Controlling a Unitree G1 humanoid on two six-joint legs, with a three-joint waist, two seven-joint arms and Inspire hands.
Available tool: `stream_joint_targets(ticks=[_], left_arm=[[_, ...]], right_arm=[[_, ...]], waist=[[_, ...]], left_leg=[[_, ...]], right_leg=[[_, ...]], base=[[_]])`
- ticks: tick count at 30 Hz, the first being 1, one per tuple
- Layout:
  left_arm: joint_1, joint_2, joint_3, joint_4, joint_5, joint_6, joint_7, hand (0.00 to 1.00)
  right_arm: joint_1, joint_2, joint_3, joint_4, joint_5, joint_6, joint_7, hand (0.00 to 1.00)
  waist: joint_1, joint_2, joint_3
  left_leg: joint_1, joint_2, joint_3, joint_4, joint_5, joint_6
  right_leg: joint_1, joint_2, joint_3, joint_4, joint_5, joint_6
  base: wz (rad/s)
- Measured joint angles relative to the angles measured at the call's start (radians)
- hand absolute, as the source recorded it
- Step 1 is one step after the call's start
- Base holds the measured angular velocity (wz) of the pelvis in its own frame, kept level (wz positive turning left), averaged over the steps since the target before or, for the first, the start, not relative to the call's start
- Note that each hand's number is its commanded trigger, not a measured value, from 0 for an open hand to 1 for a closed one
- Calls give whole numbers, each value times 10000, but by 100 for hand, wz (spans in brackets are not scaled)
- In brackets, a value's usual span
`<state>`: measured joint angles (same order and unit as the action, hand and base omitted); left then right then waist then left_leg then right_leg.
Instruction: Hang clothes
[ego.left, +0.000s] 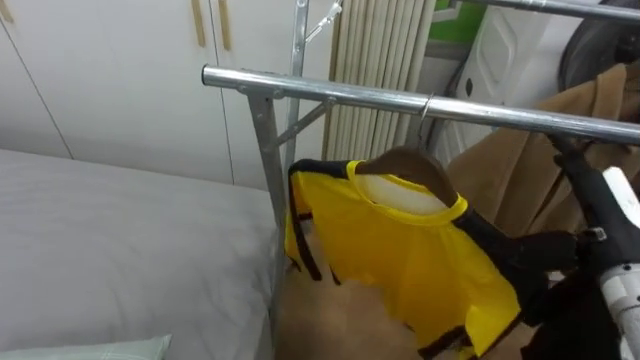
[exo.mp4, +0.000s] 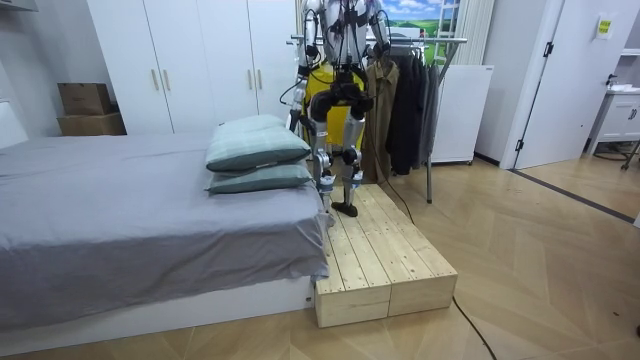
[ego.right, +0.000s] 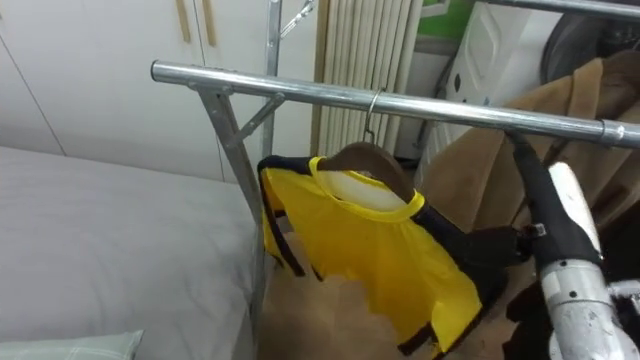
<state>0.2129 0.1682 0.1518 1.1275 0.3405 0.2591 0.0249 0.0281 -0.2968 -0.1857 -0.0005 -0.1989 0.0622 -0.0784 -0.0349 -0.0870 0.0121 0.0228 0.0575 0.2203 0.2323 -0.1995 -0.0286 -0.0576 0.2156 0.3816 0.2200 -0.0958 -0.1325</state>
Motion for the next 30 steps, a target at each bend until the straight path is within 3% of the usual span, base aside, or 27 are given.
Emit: stream_joint_targets(ticks=[2,5,10,13,15,22,25,30], left_arm=[[62,-39,-2,1,-262,-21,122,0],[133,-75,-1,3,-328,-143,130,0],[153,-195,16,9,-329,-156,332,0],[167,-282,15,4,-330,-161,343,0],[166,-341,16,-3,-329,-218,400,0],[198,-353,-316,-5,-955,-321,815,0],[199,-353,-311,-9,-1360,-458,946,0],[273,-521,-369,37,-2563,-965,1424,0]], right_arm=[[336,257,5,409,343,0,-201,0],[565,291,9,779,589,-14,-380,0],[1163,741,-24,1336,743,-212,-931,0],[1440,1104,10,1940,774,-212,-1043,0],[1714,1127,129,2267,918,-212,-1086,0],[2251,1582,707,4798,1739,-323,-1311,0],[2249,1785,781,6308,2778,-492,-1291,0],[2328,1965,938,8545,5333,-859,-1234,0]], waist=[[-19,52,16],[-40,153,38],[-170,248,9],[-233,375,-58],[-213,441,-99],[-326,451,-80],[-340,480,-39],[-268,611,16]], left_leg=[[57,-6,-5,-11,-1,1],[61,-10,-4,-24,0,0],[59,-10,4,-36,-4,-4],[61,-12,-1,-35,-5,-4],[103,-26,-15,-49,-4,-3],[308,-25,-11,-312,-6,-7],[388,-14,14,-450,-25,-38],[405,-43,-121,-468,-26,-40]], right_leg=[[76,20,140,-13,-35,4],[41,37,211,-1,-23,0],[34,21,119,-2,-29,-3],[63,38,231,-6,-42,2],[88,43,317,18,-44,3],[100,76,306,19,-75,6],[42,49,41,97,-123,-57],[88,123,303,163,-216,-21]], base=[[-8],[-8],[4],[-6],[-14],[-3],[6],[0]])
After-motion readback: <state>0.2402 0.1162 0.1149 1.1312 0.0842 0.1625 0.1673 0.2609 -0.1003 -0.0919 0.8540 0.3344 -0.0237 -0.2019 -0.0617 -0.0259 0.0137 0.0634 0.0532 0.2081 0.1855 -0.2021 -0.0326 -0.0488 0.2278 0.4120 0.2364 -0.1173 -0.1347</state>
